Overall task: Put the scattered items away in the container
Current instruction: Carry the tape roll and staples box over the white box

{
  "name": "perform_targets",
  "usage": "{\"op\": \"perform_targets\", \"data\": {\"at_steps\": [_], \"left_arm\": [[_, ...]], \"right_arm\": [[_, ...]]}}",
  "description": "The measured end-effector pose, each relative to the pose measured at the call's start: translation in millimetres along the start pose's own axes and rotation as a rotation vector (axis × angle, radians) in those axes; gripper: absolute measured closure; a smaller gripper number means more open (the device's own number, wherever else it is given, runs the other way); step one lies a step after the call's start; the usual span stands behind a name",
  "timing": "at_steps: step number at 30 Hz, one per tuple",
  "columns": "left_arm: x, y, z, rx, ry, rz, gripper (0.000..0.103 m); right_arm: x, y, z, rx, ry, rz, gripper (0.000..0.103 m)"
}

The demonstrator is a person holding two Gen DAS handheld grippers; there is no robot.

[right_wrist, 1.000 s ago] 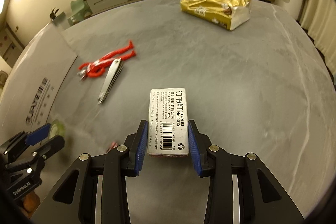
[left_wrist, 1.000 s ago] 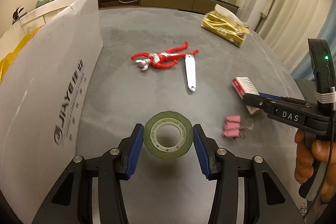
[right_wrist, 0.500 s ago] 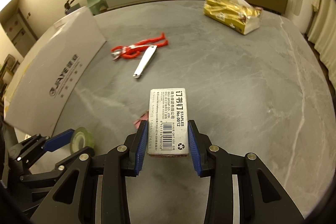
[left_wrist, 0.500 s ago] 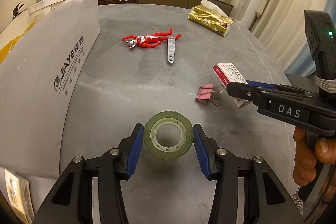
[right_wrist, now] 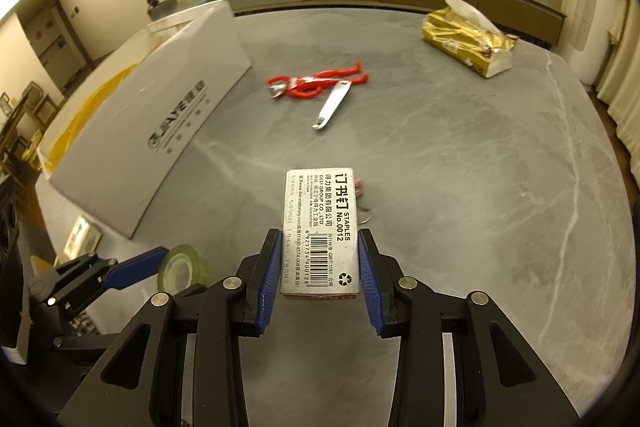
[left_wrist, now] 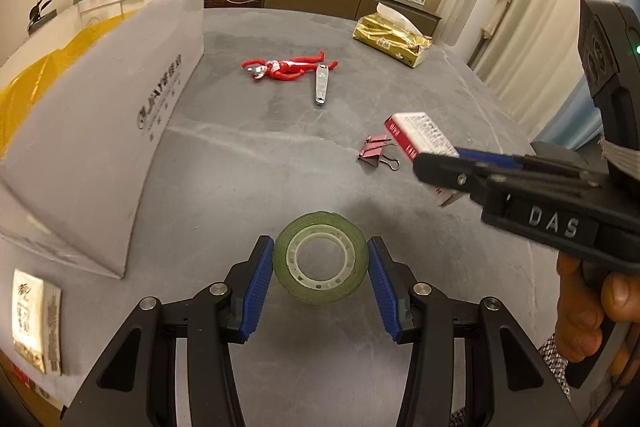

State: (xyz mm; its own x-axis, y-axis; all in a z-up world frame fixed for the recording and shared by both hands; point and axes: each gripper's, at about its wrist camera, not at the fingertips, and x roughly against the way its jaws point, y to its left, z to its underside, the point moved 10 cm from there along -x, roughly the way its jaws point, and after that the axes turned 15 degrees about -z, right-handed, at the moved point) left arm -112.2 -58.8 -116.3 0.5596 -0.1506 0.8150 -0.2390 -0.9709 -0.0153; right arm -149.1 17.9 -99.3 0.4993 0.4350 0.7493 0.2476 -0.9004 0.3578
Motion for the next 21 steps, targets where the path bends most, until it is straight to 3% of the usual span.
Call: {"op": "perform_targets", "data": {"at_steps": [21], "left_arm": [[73,71,-24,0.094,-0.129,-0.066,0.054]], "right_arm": [[8,99,-11,0.152,0.002,-0.076,0.064]]}}
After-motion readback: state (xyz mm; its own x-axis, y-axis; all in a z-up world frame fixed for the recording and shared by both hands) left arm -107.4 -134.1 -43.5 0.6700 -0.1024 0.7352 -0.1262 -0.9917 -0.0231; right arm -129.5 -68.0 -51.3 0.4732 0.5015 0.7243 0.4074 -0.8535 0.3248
